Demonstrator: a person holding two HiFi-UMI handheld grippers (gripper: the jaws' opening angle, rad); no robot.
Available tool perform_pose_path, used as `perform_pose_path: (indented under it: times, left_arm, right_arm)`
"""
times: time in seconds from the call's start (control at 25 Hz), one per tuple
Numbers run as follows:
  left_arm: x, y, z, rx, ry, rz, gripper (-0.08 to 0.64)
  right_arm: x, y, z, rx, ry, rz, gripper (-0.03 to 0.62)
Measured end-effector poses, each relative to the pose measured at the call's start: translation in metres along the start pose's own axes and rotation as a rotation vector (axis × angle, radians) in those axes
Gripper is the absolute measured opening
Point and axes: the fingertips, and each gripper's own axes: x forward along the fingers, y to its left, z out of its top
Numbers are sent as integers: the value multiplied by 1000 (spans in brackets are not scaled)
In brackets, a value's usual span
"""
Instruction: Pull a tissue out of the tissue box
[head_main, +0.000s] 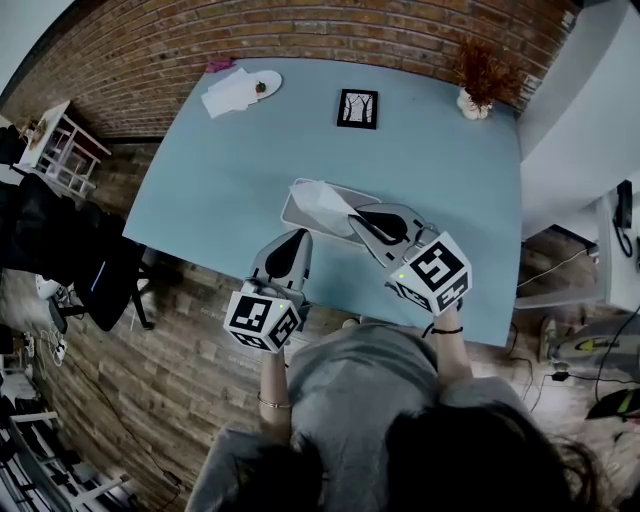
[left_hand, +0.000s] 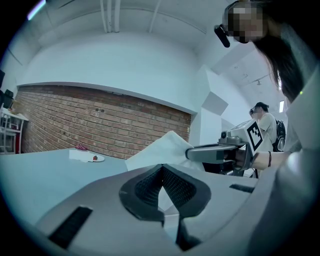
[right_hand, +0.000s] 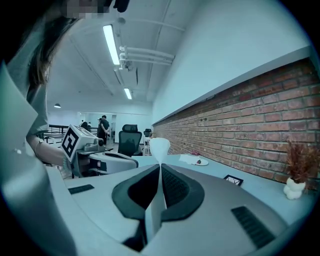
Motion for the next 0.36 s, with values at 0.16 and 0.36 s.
perform_pose_path:
  times: [0.16,0.36]
  left_arm:
    - [0,0,0,4,4,2,3]
    - [1,0,-2,8,6,8,3]
  right_arm:
    - [0,0,0,2,-4,4,2]
    - [-1,0,0,4,-7,11,2]
